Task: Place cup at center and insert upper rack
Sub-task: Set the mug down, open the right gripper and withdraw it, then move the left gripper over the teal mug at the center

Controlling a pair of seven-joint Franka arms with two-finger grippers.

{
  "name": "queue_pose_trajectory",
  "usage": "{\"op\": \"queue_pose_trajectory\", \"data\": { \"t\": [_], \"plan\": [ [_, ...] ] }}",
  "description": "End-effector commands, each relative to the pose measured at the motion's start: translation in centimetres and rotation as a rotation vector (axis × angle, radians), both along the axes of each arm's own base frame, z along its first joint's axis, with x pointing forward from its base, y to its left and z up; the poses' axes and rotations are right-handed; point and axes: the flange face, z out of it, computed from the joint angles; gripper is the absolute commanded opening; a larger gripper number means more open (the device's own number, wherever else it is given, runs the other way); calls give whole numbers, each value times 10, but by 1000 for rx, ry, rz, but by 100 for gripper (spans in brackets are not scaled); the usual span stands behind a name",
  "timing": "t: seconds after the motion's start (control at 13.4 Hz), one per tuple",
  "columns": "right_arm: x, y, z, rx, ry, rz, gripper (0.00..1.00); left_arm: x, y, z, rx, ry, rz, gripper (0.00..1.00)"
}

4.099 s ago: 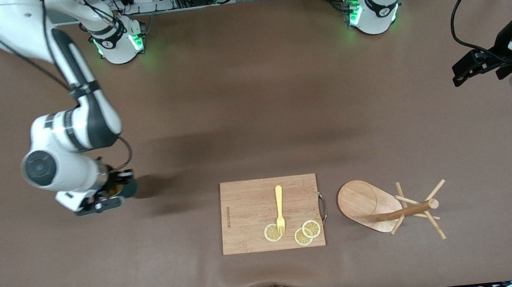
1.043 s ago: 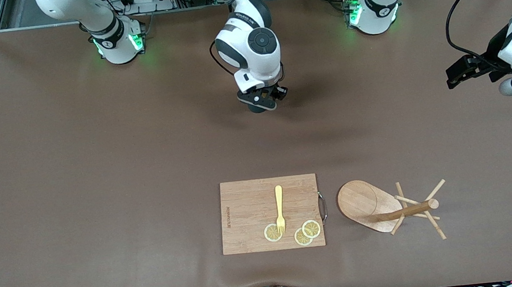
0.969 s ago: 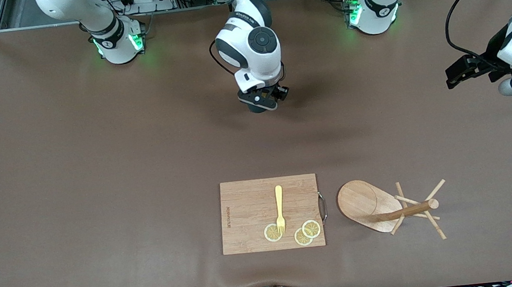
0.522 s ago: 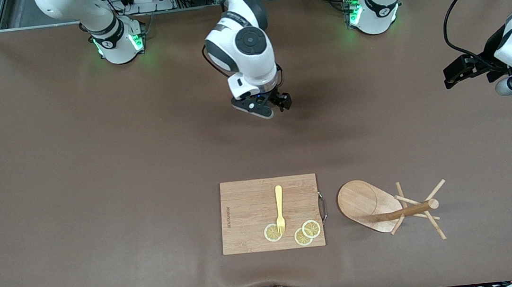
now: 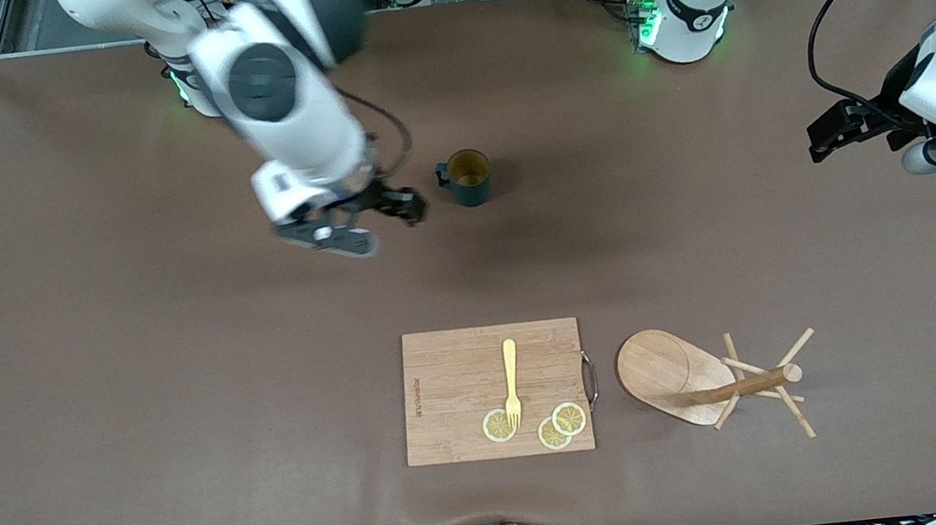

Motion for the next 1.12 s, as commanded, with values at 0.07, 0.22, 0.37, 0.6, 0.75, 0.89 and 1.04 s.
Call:
{"op": "queue_pose_trajectory", "data": {
  "t": [0.07, 0.22, 0.37, 0.6, 0.75, 0.89, 1.04],
  "plan": [
    [21, -130, 53, -27, -24, 127, 100, -5, -22, 9, 17, -14, 24, 100],
    [36, -205, 71, -51, -80, 253, 100, -4, -18, 8, 22, -7, 32, 100],
    [47, -275, 76, -44, -105, 333, 100, -5, -13, 8, 23, 4, 43, 100],
    [51, -345, 73, -44, -113, 356, 100, -6, -5, 7, 23, 23, 57, 100],
    [53, -366, 73, -49, -131, 365, 100, -6, 6, 7, 19, 28, 73, 100],
    [52, -378, 75, -52, -141, 366, 100, -5, 19, 8, 14, 29, 89, 100],
    [51, -381, 74, -61, -134, 365, 100, -6, 15, 9, 10, 28, 102, 100]
  ]
}}
